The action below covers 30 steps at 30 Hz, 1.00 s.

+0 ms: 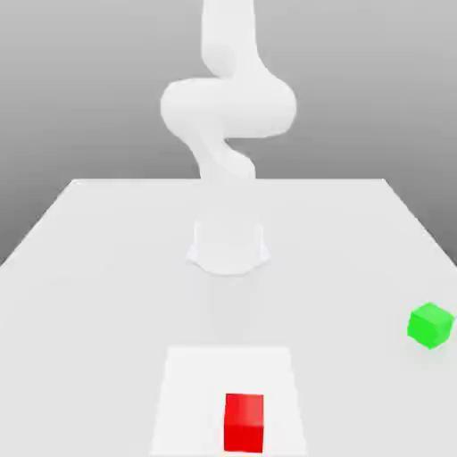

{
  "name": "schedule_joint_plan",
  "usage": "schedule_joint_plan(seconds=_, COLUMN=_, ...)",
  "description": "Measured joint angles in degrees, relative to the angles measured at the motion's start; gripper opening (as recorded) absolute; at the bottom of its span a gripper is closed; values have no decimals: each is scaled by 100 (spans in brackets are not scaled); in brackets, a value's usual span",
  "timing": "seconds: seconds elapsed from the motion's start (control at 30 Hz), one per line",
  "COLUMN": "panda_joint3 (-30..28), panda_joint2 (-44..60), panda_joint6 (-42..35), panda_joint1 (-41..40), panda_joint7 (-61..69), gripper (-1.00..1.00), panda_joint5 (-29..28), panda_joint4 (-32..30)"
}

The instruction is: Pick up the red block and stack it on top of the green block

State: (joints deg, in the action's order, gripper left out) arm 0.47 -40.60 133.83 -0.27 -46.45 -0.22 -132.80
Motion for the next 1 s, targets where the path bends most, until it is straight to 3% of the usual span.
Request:
schedule_joint_plan(seconds=0.8, panda_joint3=242, panda_joint2=5018, panda_joint6=1975, panda_joint1=-46, panda_joint7=-524, gripper=0, panda_joint5=-125, panda_joint4=-972)
schedule_joint_plan(seconds=0.97, panda_joint3=172, panda_joint2=6056, panda_joint6=2770, panda_joint1=12, panda_joint7=-605, gripper=0, panda_joint5=-212, panda_joint4=-874)
schedule_joint_plan(seconds=1.0, panda_joint3=157, panda_joint2=6192, panda_joint6=2883, panda_joint1=24, panda_joint7=-615, gripper=-100, panda_joint5=-225, panda_joint4=-854)
